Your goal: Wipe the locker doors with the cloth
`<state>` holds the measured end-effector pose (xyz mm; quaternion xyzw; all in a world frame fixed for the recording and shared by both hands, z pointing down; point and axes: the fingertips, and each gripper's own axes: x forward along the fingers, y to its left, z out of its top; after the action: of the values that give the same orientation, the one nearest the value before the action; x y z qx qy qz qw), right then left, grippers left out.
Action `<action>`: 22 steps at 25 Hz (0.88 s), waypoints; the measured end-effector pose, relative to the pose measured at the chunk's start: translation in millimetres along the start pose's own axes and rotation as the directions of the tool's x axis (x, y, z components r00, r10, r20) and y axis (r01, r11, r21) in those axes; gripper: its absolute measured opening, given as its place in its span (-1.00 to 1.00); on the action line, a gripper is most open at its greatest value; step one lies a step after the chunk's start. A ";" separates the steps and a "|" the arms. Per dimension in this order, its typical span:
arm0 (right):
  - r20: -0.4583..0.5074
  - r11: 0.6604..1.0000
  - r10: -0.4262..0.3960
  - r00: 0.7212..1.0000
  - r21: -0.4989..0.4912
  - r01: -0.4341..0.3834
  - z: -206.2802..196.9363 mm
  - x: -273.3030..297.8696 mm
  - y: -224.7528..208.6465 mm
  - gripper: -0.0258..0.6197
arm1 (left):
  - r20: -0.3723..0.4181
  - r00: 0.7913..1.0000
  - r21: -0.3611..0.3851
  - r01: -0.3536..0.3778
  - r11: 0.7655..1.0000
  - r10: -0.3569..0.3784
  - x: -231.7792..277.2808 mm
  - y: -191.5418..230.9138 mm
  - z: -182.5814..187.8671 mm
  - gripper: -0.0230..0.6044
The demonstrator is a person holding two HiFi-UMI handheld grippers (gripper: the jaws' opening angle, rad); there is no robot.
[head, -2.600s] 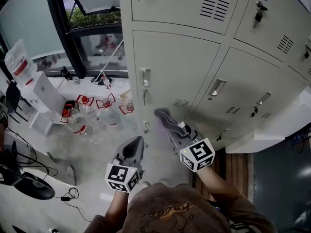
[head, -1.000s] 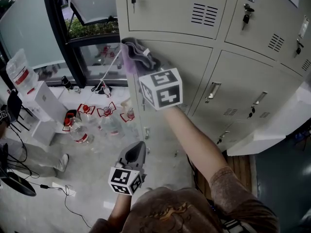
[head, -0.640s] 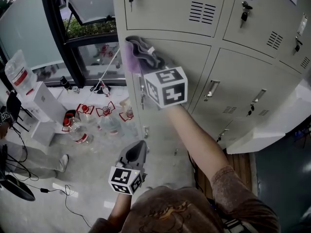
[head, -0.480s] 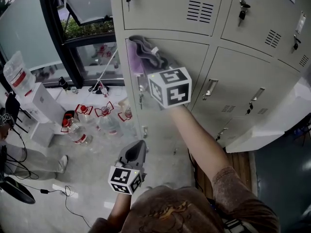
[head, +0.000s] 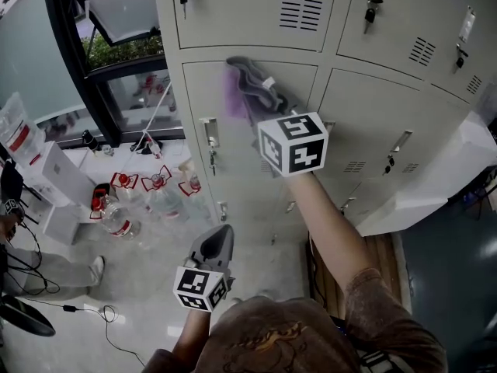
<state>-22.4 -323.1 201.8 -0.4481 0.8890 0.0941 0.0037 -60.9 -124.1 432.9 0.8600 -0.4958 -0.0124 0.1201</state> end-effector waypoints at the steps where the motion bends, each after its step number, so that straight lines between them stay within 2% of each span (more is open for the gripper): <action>1: -0.001 1.000 -0.006 1.000 -0.001 0.006 -0.5 -3.3 -4.6 -0.76 | -0.001 1.000 -0.001 0.005 1.000 -0.005 1.2 -1.4 -0.6 -0.93; 10: 0.008 0.997 -0.080 0.997 0.023 0.080 -3.5 -35.8 -51.5 -0.76 | -0.012 0.999 0.002 0.049 0.999 -0.049 12.2 -12.8 -3.2 -0.93; 22: -0.011 0.981 -0.192 0.981 -0.005 0.192 -16.6 -78.9 -105.0 -0.76 | -0.021 0.996 0.003 0.088 0.996 -0.088 21.5 -26.0 -5.8 -0.93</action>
<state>109.9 -324.1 208.1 -0.5323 0.8415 0.0923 0.0069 -27.0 -128.9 434.9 0.8814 -0.4560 -0.0076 0.1230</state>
